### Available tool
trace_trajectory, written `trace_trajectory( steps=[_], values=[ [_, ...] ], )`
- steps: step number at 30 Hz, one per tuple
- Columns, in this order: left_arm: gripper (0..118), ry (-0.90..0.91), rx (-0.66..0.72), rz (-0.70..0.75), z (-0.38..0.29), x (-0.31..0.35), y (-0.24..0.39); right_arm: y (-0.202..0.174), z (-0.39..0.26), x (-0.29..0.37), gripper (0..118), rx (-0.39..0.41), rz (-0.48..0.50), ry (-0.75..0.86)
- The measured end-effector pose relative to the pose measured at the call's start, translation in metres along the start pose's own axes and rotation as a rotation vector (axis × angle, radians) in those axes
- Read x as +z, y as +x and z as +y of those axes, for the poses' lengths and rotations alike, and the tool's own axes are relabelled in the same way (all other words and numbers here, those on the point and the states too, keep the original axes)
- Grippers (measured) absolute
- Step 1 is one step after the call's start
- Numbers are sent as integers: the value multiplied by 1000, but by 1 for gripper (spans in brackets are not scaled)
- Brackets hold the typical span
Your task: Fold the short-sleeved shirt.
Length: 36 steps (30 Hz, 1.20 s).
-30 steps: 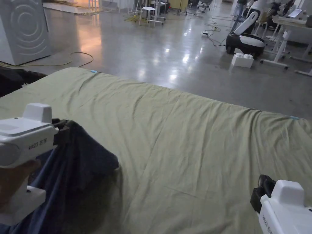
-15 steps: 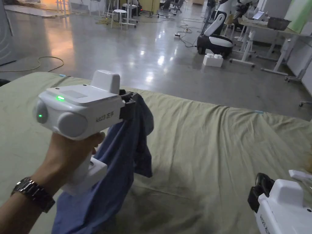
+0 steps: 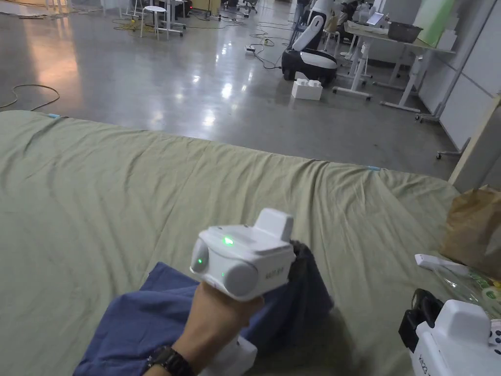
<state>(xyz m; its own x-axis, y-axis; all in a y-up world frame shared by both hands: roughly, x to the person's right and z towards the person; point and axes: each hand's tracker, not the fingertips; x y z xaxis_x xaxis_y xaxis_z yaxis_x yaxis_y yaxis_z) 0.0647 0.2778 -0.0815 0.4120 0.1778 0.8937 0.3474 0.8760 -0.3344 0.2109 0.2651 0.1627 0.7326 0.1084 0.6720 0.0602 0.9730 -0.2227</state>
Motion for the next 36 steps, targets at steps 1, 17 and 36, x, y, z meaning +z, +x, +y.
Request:
trace_trajectory(
  steps=[1,17,36],
  values=[
    [7,-3,-3,3,-7,-3,7,2,-2,1,4,0,-2,-4],
    [82,161,32,127,-14,60,-12,-14,-4,4,4,-25,49,-12],
    [0,265,39,601,-55,166,-90,-77,32,-6,4,6,117,116]
  ],
)
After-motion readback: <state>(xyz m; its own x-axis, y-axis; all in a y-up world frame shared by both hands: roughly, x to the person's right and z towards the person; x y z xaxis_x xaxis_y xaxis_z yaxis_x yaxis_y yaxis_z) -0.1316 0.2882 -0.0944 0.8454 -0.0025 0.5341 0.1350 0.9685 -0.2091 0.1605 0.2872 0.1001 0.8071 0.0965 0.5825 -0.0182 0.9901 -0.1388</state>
